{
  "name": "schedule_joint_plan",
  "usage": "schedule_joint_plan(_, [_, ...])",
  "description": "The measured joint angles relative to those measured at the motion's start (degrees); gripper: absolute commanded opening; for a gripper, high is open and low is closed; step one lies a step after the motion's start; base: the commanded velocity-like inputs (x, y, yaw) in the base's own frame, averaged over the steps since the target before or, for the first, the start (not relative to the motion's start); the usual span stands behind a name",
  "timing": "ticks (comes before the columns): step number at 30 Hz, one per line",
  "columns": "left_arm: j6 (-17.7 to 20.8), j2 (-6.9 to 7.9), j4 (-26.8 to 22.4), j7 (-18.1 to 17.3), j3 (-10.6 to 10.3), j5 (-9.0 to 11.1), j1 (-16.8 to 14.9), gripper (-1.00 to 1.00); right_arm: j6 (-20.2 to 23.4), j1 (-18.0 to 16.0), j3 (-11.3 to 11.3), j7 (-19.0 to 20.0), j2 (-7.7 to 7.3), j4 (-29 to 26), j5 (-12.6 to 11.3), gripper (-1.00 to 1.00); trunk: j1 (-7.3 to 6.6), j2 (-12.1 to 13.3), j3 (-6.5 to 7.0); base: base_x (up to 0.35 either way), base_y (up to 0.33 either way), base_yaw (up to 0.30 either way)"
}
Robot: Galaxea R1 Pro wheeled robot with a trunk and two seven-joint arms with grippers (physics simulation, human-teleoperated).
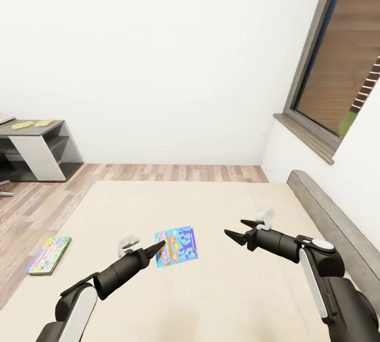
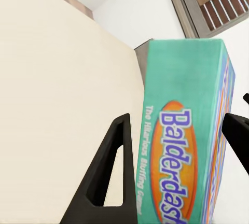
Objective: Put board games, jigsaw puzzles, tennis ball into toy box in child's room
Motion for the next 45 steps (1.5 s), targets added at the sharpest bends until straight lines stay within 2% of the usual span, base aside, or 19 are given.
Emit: schedule_joint_plan(45, [0.0, 0.0, 0.0, 0.0, 0.0, 0.1, 0.0, -1.0, -0.3, 0.0, 0.0, 0.0, 0.0, -0.2, 0.0, 1.0, 0.0, 0.0, 0.0, 0.0, 0.266, 0.0])
